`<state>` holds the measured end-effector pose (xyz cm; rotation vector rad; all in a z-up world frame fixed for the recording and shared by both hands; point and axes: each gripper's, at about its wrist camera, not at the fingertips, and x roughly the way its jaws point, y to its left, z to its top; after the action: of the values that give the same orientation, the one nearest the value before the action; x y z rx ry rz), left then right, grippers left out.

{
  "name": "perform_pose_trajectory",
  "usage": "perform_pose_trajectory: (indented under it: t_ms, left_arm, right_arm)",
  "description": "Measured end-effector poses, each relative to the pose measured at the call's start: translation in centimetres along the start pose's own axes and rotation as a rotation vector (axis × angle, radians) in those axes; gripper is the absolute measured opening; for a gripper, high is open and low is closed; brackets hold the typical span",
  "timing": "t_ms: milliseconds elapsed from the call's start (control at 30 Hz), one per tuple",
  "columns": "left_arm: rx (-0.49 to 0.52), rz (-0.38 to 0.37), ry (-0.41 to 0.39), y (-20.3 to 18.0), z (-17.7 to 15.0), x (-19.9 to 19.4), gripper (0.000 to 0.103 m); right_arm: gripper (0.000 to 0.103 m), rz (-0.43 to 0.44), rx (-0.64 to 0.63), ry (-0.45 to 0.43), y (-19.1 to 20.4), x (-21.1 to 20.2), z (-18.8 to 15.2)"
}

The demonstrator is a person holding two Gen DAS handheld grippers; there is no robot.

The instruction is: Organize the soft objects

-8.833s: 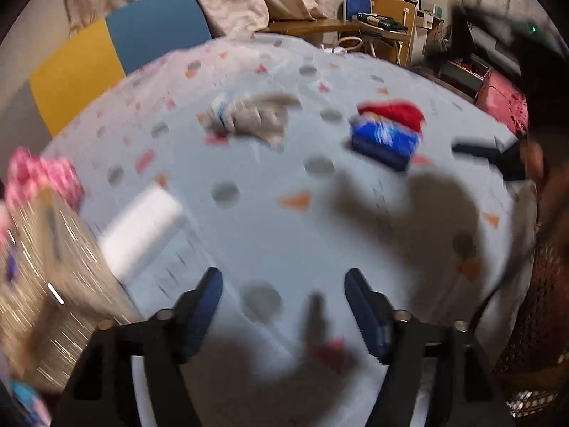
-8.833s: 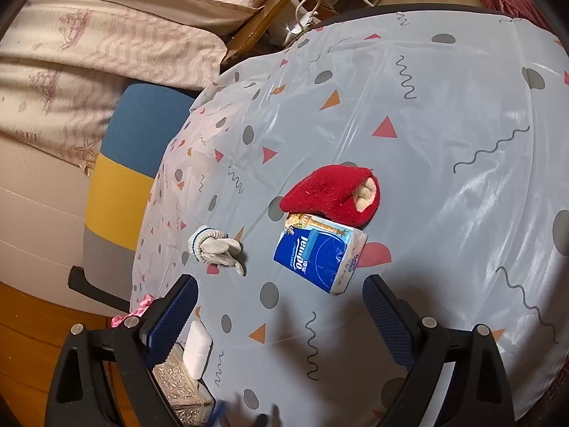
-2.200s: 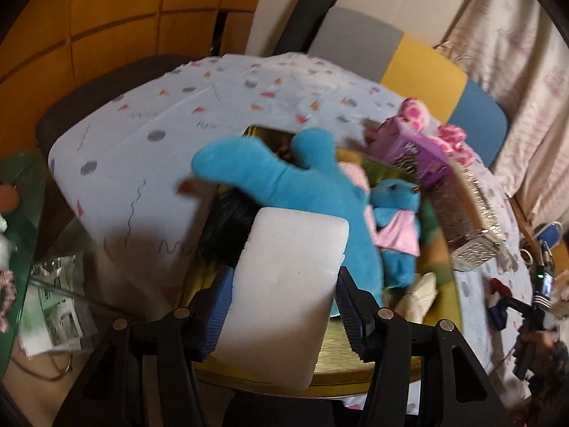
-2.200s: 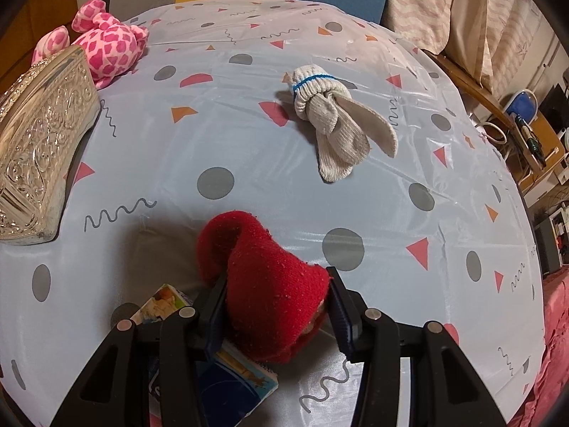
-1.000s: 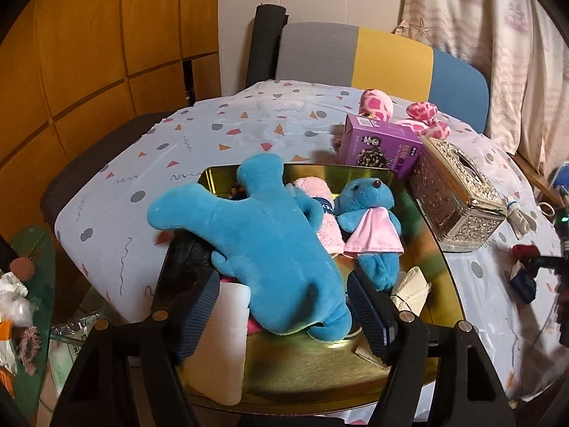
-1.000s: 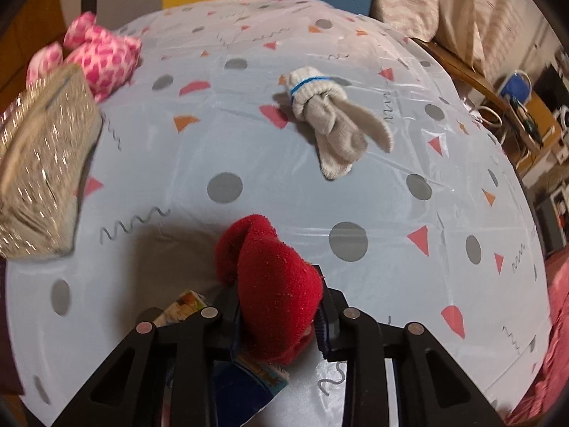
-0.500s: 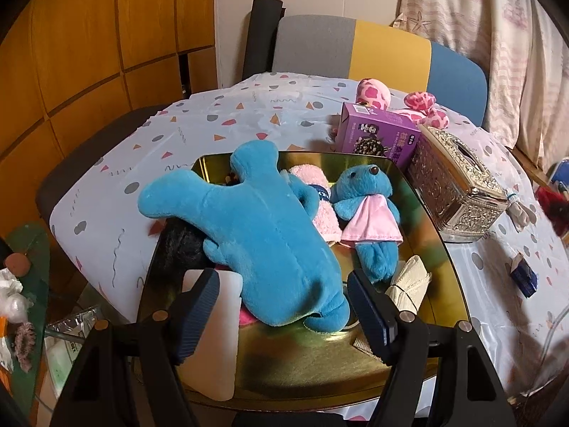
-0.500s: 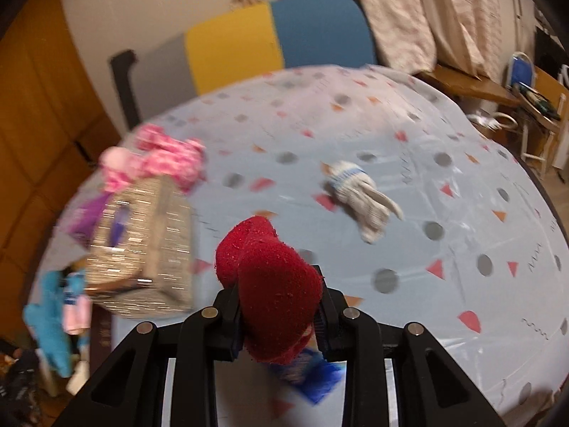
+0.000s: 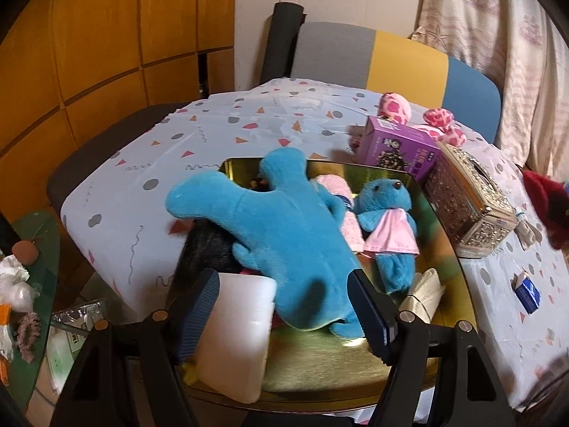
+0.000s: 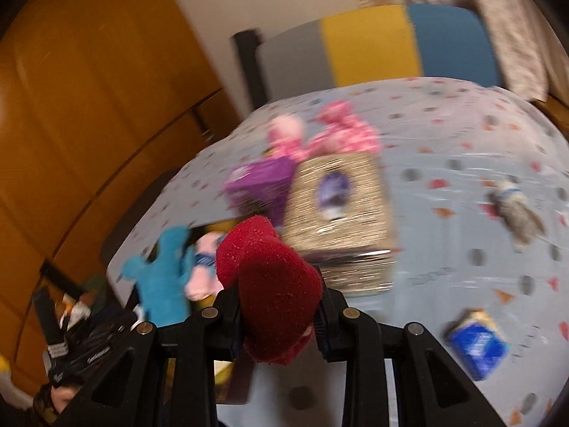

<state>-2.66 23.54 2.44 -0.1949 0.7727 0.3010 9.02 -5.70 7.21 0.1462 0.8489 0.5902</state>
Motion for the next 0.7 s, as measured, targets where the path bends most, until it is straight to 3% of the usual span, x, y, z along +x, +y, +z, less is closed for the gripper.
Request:
perform_pose_trajectory:
  t_ms: [267, 533, 700]
  left_arm:
    - [-0.018, 0.026, -0.011, 1.1, 0.1, -0.4, 0.078]
    - [-0.025, 0.029, 0.001, 1.6, -0.1, 0.0, 0.078]
    - [-0.028, 0.029, 0.005, 1.8, -0.2, 0.1, 0.078]
  right_arm:
    - [0.030, 0.112, -0.100, 0.146, 7.9, 8.4, -1.7]
    - [0.034, 0.037, -0.251, 0.309, 11.6, 15.1, -4.7]
    - [0.041, -0.015, -0.282, 0.309, 11.7, 15.4, -5.6]
